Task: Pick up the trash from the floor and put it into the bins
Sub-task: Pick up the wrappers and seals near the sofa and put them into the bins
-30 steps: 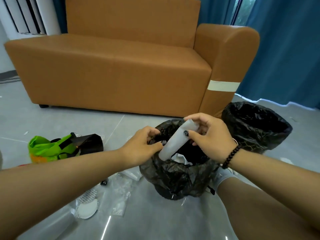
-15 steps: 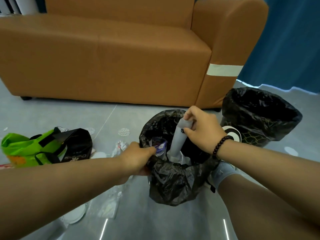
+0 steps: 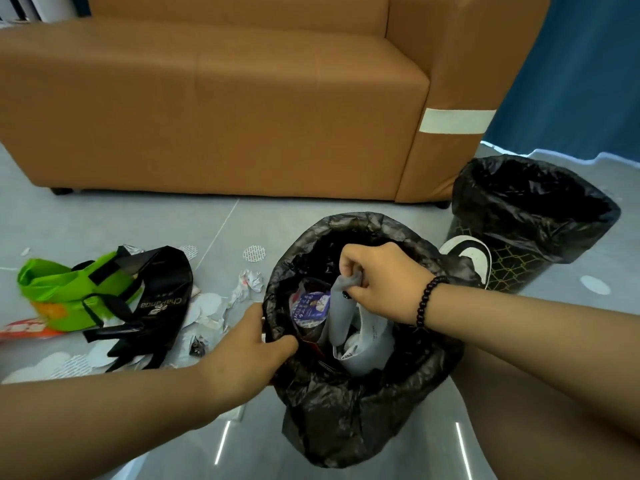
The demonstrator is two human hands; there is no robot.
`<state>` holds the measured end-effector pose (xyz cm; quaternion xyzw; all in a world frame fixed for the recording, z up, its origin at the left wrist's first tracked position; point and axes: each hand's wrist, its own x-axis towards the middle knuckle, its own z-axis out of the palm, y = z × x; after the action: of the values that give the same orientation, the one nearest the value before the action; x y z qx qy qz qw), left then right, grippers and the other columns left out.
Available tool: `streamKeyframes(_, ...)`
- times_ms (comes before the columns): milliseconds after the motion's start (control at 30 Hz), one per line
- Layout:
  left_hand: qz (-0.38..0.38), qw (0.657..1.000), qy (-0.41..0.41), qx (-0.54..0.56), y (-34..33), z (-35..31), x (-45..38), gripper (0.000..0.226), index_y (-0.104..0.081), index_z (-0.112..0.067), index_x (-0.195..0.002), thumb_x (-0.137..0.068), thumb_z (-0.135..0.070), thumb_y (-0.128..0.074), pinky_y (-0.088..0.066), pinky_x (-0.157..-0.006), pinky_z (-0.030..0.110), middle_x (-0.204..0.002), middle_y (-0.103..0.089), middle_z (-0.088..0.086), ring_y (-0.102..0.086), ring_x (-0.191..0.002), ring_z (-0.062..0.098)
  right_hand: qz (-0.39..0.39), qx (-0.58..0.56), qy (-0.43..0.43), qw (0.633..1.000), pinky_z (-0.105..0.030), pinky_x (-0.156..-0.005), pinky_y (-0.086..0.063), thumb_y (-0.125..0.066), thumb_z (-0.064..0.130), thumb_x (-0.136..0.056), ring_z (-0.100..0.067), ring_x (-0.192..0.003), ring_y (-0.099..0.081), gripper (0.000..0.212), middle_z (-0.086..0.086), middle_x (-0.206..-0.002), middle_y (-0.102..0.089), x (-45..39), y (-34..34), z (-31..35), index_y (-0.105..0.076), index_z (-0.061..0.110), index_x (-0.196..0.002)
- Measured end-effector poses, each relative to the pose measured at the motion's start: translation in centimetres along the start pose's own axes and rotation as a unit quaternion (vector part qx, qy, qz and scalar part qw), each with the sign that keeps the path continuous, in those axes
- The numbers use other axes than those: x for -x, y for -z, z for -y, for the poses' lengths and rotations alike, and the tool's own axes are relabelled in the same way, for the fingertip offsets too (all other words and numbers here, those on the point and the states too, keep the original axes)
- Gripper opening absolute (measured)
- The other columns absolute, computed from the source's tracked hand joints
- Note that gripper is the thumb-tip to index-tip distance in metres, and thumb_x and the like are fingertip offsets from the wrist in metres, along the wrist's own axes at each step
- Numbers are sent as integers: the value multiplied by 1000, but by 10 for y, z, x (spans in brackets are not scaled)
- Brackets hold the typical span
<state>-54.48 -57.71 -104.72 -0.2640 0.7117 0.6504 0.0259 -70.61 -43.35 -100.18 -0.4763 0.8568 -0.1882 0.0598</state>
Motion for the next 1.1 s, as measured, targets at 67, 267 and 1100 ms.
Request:
streamKeyframes(67,7,1000,-9,-11,2,1,4,41,-52,-31,-108,-69,-30,-65,-57,-80,49,-105,-64,1,-69,-93,28,3,20,5,1000,-40,-64,-55,-59,5,-80,-19,-68,-61,19,-2,-75,-62,0,8,3,-50,21,-79)
streamKeyframes(267,14,999,-35,-28,0,1,7,28,-51,-33,-107,-86,-18,-61,-58,-80,40,-104,-64,-9,-68,-92,26,40,51,-24,998,-33,-66,-54,-57,5,-78,-15,-73,-61,20,1,-78,-64,2,11,2,-51,23,-74)
streamKeyframes(1100,23,999,30,15,-7,-28,-17,29,-51,-20,-120,-95,-35,-53,-58,-82,41,-105,-65,0,-70,-82,20,142,141,-94,975,-33,-89,-51,-70,13,-81,-23,-106,-58,42,-6,-118,-60,-15,-12,-24,-55,11,-121)
